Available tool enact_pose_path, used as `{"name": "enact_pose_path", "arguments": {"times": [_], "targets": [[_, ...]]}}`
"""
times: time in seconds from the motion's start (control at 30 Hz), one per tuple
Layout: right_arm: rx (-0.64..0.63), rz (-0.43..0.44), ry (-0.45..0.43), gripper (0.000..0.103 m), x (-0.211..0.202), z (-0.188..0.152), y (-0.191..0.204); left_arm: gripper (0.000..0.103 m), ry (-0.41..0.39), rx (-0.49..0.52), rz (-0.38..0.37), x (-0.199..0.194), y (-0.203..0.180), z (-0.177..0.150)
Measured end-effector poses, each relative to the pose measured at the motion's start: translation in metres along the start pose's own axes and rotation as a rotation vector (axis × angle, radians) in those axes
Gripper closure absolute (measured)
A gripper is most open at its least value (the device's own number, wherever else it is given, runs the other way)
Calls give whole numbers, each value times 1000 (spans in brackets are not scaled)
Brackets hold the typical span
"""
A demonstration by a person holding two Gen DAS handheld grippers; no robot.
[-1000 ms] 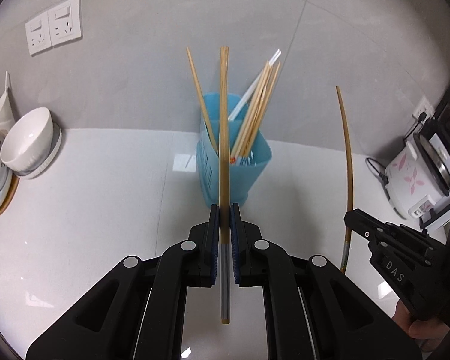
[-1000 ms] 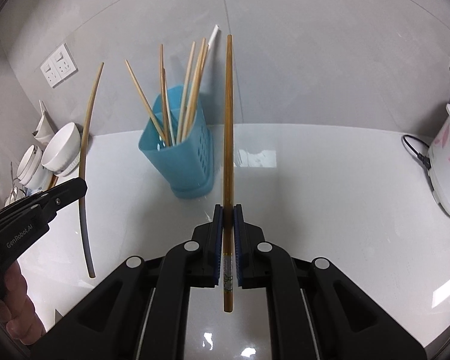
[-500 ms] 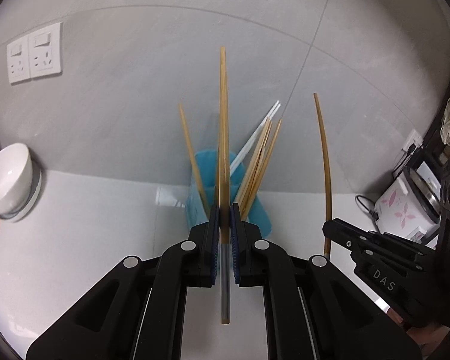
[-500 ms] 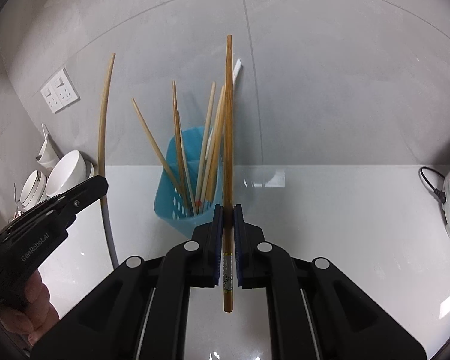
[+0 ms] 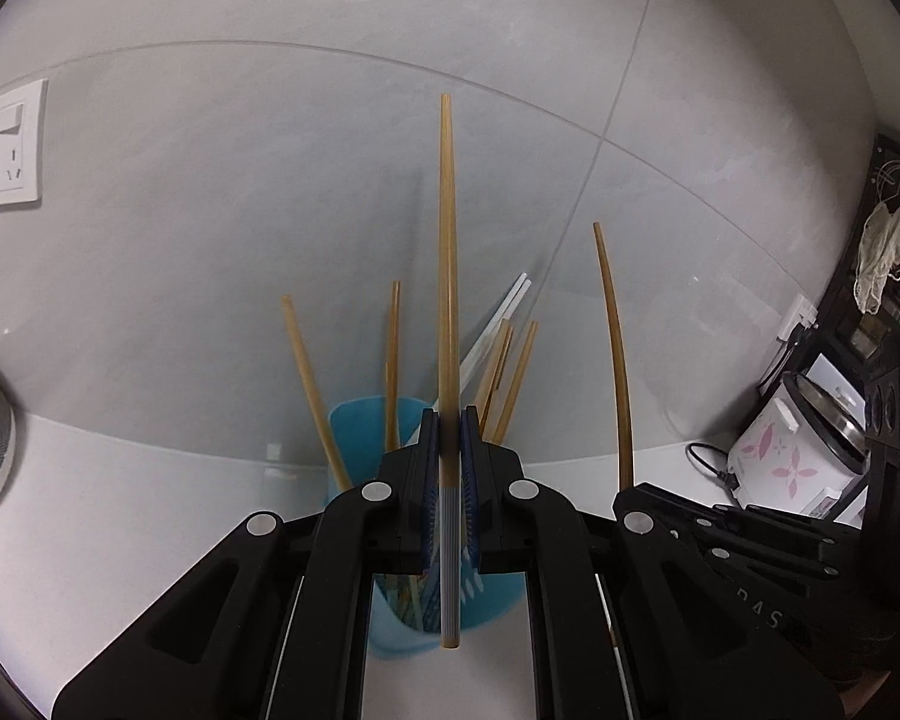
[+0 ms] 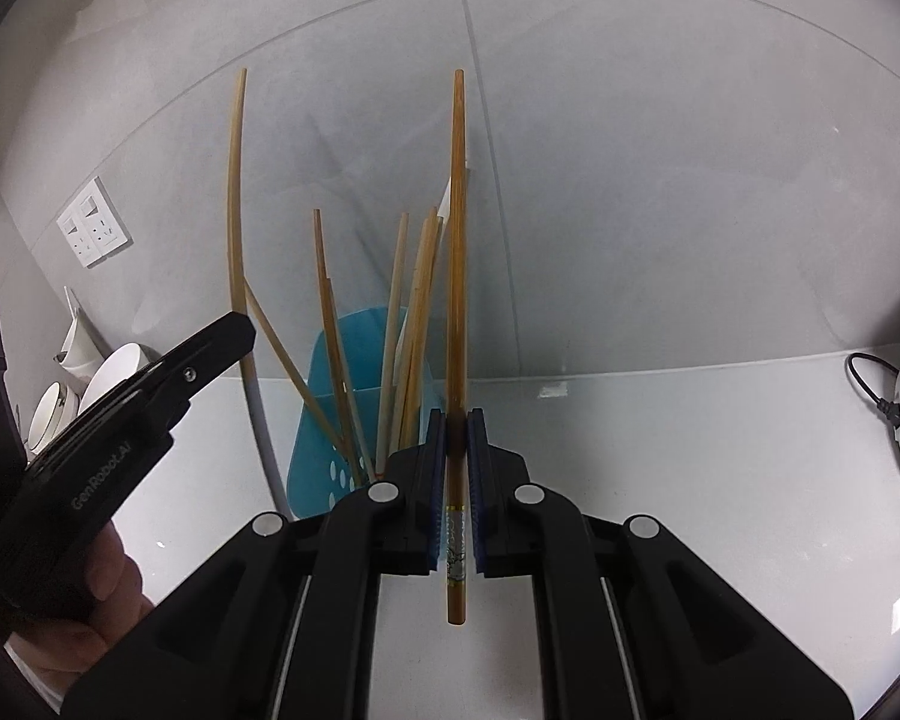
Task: Organize utensils
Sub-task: 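Lower the pale-tipped chopstick into the holder and open the left tool while the right tool holds its chopstick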
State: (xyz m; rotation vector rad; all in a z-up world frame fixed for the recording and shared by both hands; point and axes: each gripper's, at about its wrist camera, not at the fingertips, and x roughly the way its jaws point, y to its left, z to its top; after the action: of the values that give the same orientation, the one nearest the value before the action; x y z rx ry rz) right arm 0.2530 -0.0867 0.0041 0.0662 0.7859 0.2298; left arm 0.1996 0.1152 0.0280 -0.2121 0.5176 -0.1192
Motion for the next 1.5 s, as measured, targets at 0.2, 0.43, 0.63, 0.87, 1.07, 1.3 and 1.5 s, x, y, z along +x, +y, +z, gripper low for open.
{"name": "enact_pose_path", "arguments": {"times": [0.2,0.43,0.63,0.87,1.07,1.3,1.5], "targets": [[17,-3,-2,97,4,-1,-3,96,-18,25,-10,16,-3,-7],[29,-4,-6,97,8,-2,-7,96,-7,48,1,26,-3,-18],[31,1,-8,97,7,-3,-10,96,26,73,14,39,-10,-30],[23,1,-10,97,7,-2,-8,94,74,112,60,43,-16,-28],[12,20,-18,97,8,1,-5,58,149,104,123,33,-13,-21],[0,68,-51,97,10,9,6,26,185,64,175,15,5,-22],[-18,129,-106,97,12,15,16,10,188,31,207,3,25,-24]]}}
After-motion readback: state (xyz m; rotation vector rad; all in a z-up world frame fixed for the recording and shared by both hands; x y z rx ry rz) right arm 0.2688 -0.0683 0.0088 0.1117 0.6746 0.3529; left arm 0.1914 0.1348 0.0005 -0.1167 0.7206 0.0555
